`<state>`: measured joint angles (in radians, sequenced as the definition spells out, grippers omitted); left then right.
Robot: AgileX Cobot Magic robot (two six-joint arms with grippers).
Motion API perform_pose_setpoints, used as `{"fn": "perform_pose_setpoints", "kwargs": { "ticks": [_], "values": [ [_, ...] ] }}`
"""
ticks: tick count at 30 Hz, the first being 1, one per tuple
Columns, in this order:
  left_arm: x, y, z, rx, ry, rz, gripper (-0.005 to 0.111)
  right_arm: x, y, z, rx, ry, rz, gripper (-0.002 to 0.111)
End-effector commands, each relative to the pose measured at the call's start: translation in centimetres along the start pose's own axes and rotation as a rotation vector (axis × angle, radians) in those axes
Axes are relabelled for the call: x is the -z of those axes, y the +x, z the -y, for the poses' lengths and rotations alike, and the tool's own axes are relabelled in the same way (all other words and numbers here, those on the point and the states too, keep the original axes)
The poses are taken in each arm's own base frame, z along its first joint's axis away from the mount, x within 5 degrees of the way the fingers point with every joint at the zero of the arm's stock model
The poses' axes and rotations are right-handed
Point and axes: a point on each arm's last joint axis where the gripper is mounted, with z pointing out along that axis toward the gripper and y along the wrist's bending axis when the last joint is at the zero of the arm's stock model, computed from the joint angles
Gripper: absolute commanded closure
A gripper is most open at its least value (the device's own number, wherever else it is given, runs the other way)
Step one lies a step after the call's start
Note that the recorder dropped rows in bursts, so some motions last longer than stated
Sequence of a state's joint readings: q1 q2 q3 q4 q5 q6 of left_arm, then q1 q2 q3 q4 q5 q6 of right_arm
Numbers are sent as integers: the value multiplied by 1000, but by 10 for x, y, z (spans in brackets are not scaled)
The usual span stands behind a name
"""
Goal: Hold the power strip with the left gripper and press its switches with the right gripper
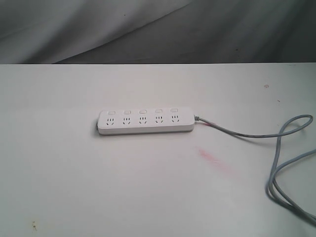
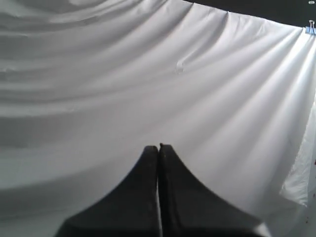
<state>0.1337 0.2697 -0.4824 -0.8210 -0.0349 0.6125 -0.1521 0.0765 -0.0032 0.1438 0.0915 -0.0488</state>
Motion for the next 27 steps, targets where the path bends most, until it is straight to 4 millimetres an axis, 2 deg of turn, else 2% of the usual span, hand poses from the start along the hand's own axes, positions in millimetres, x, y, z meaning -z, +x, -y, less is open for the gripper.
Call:
{"fn": "perform_pose_setpoints", "kwargs": {
  "ticks": [1,5,11,20,24,27],
  "values": [
    [5,52,-7,38,-2,-194,106,0,1,0,-6,5,0,108],
    [13,93,-16,-27,-25,-333,106,0,1,0,-6,5,0,108],
    [26,136,-26,-69,-46,-475,106,0,1,0,-6,5,0,108],
    [37,163,-32,-68,-62,-567,106,0,1,0,-6,5,0,108],
    [41,162,-32,-67,-56,-549,106,0,1,0,-6,5,0,108],
    [47,166,-32,-68,-56,-605,106,0,1,0,-6,5,0,108]
  ]
}}
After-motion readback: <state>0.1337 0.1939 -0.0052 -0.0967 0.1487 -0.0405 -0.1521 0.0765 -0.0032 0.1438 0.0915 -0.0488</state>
